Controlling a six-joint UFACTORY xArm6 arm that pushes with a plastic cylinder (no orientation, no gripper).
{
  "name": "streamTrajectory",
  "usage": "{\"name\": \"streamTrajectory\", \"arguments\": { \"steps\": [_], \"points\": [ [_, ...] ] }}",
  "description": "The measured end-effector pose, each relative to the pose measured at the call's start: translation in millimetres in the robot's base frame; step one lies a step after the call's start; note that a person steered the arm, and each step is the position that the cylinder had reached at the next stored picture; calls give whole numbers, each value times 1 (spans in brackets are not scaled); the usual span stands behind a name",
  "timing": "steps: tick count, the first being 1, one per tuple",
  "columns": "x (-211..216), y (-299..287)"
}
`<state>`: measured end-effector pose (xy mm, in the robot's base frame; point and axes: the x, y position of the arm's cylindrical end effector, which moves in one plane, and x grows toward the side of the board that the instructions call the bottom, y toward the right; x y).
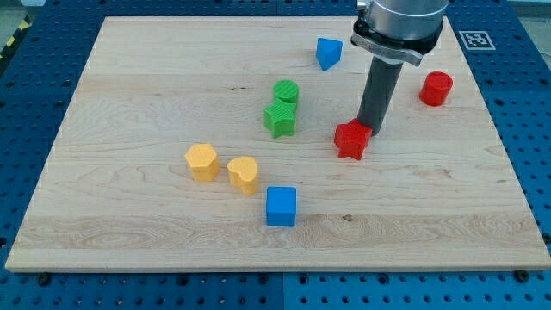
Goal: Place the red star right to the green star
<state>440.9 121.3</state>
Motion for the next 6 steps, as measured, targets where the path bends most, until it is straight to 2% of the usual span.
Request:
{"name": "streamTrajectory", "arguments": {
  "steps": [1,2,3,4,6],
  "points": [
    [16,59],
    [44,46],
    [46,-14],
    [32,-37],
    [25,-39]
  ]
}}
